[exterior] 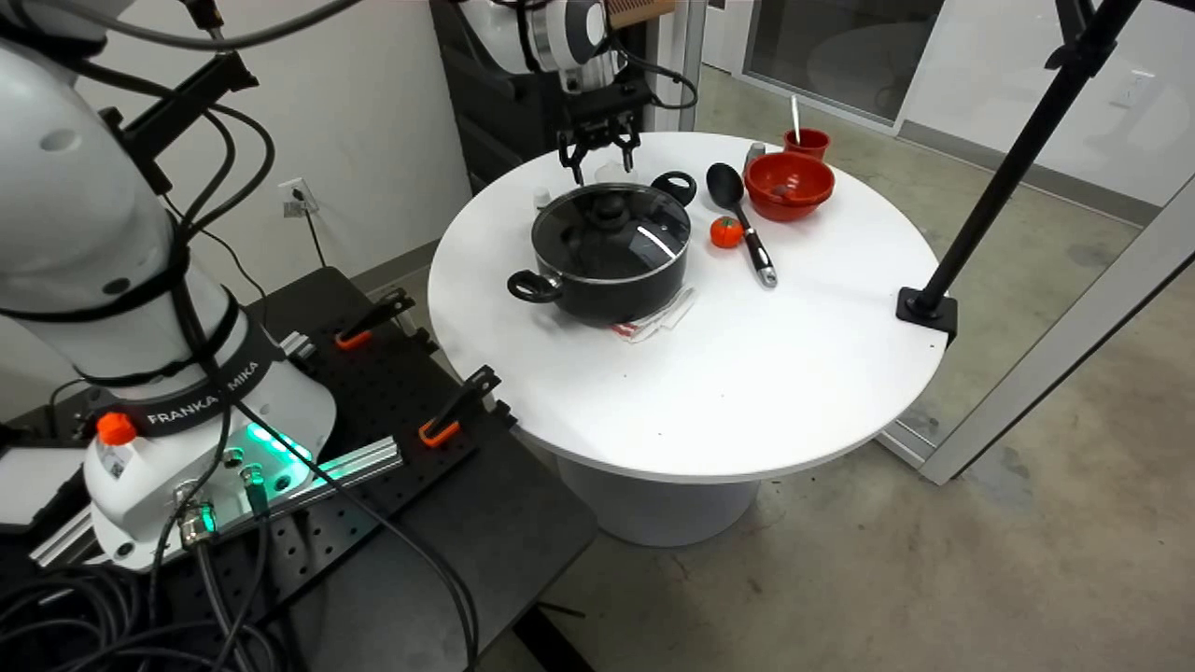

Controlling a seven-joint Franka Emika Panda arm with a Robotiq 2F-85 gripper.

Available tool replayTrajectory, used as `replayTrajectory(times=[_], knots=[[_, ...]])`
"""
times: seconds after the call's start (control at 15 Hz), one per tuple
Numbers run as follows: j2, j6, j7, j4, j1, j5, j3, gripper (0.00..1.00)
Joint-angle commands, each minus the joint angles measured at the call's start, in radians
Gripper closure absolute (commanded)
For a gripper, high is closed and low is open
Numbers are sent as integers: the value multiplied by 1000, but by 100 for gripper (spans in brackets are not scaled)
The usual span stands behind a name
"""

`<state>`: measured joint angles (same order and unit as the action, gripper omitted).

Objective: Move the cup to the right

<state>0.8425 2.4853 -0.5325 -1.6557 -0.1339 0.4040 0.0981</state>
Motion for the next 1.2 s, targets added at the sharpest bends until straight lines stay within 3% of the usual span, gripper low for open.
replayTrajectory(times=[0.0, 0.13, 0.2, 0.33, 0.87, 0.93, 1.13], knots=[[28, -59, -47, 46, 11, -13, 31, 0], [34, -70, -61, 46, 6, -12, 40, 0], [38, -75, -64, 46, 4, -12, 44, 25], [41, -82, -68, 46, 1, -11, 48, 32], [31, -75, -46, 41, 12, -17, 38, 93], [29, -70, -41, 43, 15, -18, 35, 99], [23, -68, -29, 59, 24, -20, 25, 100]])
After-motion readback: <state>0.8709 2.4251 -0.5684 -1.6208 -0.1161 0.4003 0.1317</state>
